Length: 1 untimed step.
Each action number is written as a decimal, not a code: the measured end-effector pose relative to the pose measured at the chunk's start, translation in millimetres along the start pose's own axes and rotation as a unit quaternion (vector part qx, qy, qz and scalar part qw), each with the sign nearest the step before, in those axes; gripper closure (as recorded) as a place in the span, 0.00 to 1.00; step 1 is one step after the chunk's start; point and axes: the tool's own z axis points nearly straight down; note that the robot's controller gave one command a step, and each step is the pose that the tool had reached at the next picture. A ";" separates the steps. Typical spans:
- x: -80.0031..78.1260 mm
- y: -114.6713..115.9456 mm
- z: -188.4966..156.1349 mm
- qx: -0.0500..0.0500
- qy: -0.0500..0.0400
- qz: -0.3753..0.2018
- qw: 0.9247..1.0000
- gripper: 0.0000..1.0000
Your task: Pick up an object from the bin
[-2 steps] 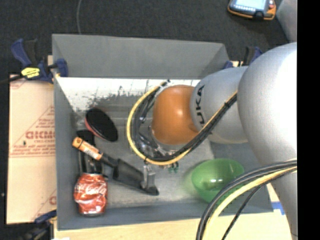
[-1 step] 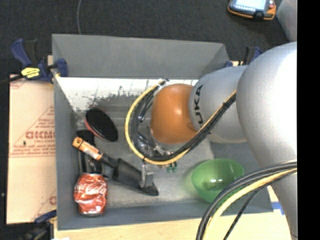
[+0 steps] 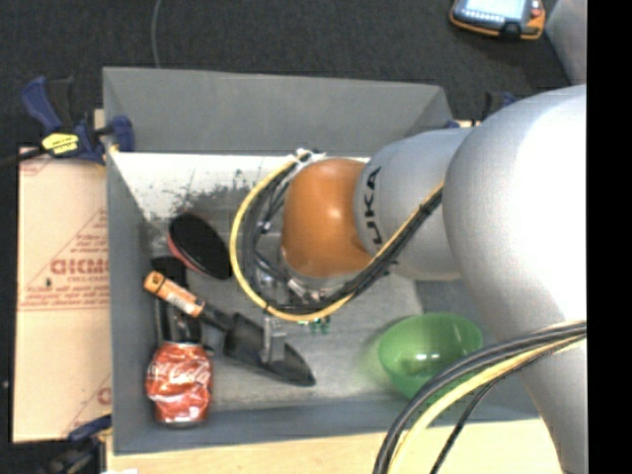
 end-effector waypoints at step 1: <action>-0.8 -0.2 -0.9 0.000 -0.001 0.002 1.000 1.00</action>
Offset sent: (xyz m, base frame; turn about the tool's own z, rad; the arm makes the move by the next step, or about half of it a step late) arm 0.0000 0.0000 0.0000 0.0000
